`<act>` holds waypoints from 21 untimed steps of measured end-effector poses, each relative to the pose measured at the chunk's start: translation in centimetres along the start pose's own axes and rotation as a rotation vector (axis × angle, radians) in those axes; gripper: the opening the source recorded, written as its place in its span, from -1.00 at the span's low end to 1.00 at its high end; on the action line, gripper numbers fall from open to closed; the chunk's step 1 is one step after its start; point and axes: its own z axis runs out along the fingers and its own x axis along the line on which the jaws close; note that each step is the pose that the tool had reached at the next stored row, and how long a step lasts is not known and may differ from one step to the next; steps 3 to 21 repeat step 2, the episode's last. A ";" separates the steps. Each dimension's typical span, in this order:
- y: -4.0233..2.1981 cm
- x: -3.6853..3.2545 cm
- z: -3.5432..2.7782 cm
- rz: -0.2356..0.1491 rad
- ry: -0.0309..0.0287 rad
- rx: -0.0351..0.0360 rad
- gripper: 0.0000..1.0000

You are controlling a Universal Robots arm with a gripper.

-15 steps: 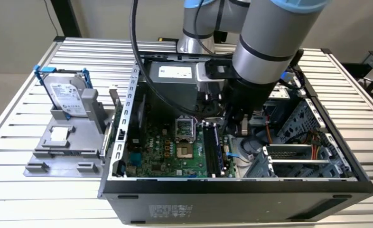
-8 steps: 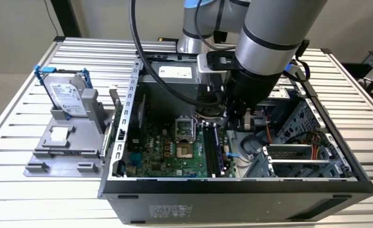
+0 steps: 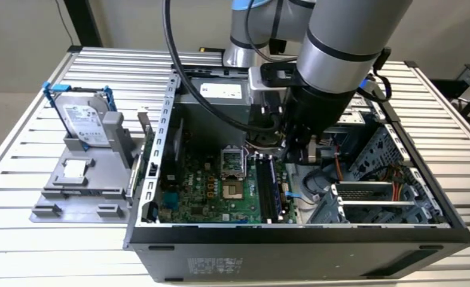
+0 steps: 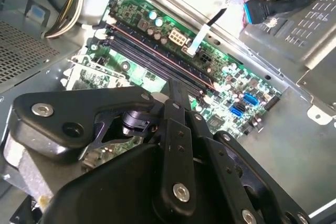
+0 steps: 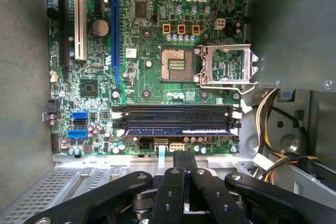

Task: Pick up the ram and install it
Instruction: 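Press down the ram until it locks into place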

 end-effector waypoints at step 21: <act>0.00 0.00 -0.05 0.000 0.0002 -0.0006 -1.00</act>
